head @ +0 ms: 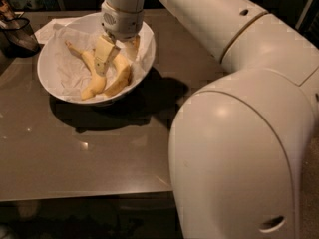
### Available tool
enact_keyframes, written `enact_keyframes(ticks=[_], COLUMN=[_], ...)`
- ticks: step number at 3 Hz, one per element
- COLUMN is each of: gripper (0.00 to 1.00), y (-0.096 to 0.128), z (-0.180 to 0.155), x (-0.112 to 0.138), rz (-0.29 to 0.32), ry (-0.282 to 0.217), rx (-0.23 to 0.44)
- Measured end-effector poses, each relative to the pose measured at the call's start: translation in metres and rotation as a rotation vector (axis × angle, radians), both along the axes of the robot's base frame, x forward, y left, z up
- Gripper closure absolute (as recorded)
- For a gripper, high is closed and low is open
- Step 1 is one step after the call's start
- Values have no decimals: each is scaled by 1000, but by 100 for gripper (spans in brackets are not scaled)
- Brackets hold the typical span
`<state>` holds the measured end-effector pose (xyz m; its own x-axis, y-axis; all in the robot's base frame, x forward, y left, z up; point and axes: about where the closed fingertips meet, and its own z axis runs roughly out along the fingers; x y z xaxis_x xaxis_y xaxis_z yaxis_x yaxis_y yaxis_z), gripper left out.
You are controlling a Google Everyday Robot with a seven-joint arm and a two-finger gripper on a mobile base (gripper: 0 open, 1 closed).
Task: Pick banana from white bowl
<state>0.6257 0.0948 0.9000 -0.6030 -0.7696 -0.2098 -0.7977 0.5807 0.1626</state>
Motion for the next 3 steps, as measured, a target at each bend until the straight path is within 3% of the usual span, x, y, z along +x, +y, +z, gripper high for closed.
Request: enact_keyframes(ticks=[1,3], gripper=[31,32], y=[-7,3], z=[-8,-19], x=[5,9], rz=[-36,-30], ry=[16,39], rx=[-15,-38])
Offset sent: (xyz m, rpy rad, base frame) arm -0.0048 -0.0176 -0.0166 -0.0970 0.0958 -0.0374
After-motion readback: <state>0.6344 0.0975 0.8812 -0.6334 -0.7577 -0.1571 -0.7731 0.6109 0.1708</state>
